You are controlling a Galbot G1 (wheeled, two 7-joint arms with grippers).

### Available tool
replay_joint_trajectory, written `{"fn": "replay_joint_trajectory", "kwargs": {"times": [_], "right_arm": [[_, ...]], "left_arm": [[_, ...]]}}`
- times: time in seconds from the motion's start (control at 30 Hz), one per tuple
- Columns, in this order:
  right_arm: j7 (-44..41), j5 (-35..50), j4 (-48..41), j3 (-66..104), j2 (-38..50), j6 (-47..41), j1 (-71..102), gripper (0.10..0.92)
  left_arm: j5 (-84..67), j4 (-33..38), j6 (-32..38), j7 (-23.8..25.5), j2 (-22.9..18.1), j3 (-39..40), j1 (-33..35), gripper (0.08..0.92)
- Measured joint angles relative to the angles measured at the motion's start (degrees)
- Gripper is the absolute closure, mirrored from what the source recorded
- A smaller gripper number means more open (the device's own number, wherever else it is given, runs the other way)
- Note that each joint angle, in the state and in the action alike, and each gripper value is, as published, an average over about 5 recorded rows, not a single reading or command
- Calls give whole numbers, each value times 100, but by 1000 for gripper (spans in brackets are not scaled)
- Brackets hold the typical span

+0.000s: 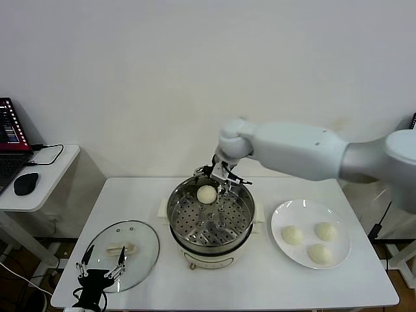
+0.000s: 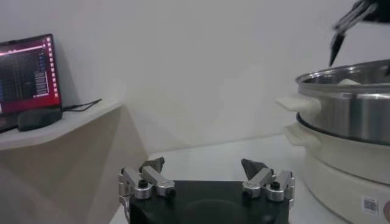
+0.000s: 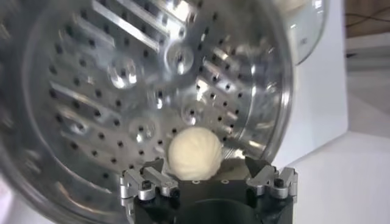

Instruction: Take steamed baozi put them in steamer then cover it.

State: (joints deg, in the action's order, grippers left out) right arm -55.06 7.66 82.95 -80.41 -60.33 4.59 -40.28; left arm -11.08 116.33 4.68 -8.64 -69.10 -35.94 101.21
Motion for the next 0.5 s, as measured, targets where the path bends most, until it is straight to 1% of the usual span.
{"fn": "replay_joint_trajectory", "kwargs": {"times": [0.13,0.27,0.5], "right_arm": [[-92,279,534,-120,665,-839,-229,203],[-171,363,1012,-206,1430,-1501,-324,203],[-238,137,1481,-237,2653,-2136,-156,203]], "left_arm": [[0,31,-12,2,15,15,-27,177],[-6,43,-25,5,54,17,-53,177],[-28,55,-58,11,99,-15,-94,177]]}}
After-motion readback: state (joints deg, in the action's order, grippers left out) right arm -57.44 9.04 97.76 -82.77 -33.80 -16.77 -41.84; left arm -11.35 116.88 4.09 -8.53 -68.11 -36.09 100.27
